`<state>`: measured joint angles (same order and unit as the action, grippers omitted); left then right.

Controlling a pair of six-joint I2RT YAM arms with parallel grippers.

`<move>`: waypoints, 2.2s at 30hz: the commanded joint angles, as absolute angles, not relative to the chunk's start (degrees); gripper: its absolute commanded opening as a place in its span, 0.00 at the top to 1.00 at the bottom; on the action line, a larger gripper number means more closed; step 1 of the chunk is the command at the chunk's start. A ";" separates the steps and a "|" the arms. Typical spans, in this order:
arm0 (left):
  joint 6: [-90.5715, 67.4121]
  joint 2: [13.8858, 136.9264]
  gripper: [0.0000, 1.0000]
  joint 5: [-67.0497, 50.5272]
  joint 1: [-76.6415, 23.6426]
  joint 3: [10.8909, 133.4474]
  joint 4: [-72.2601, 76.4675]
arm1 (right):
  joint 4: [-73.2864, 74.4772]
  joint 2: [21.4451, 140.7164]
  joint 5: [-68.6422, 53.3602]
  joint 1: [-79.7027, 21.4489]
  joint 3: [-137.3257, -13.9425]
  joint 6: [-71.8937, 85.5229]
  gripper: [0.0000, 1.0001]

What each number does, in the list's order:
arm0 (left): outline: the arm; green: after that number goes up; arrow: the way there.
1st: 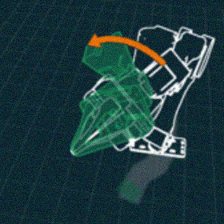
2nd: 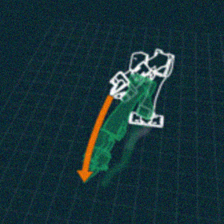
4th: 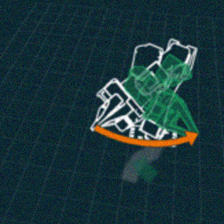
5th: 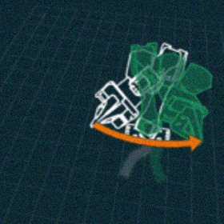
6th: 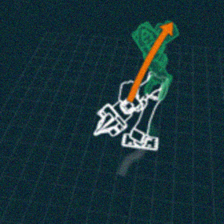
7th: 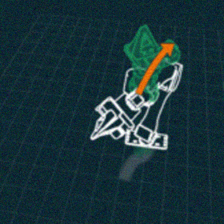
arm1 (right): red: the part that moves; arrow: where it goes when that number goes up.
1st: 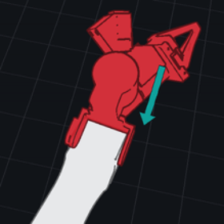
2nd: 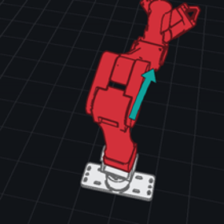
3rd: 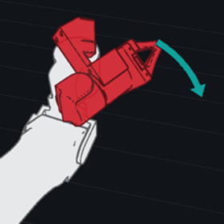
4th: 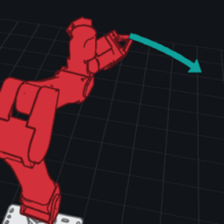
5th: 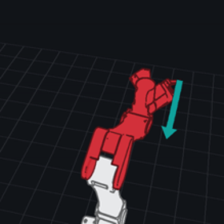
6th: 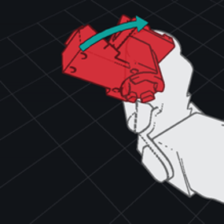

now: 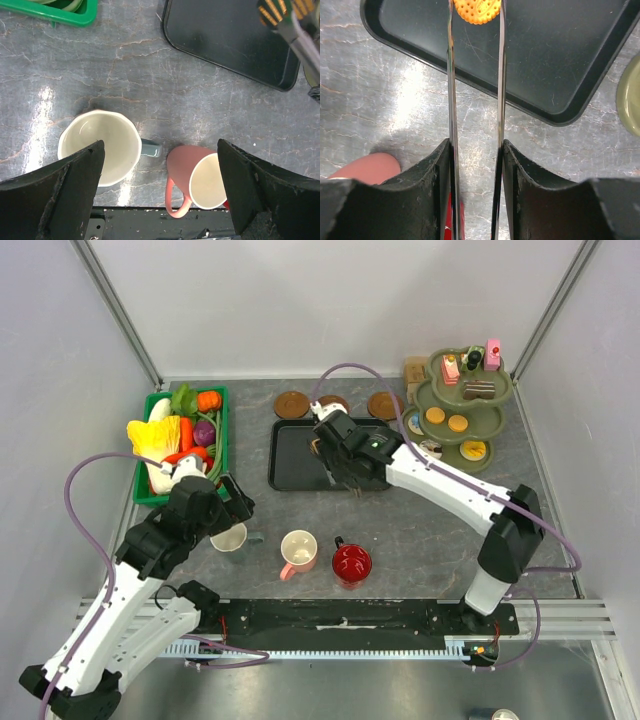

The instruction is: Serve the afternoon tea

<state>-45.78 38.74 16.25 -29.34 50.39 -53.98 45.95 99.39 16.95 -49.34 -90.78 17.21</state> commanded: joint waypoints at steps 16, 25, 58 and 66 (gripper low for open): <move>-44.30 38.32 0.01 11.25 -29.18 47.20 -48.25 | 52.82 67.60 25.13 -35.70 -74.98 21.36 0.52; -43.77 37.27 0.01 11.42 -29.27 46.58 -48.16 | 55.90 66.35 26.98 -27.08 -75.85 17.05 0.53; -42.19 36.83 0.01 13.62 -29.18 46.32 -47.99 | 40.78 73.56 20.30 -4.04 -72.16 9.32 0.52; -42.28 36.65 0.00 13.45 -29.18 46.23 -47.99 | 40.69 74.09 20.65 -3.25 -70.93 9.14 0.43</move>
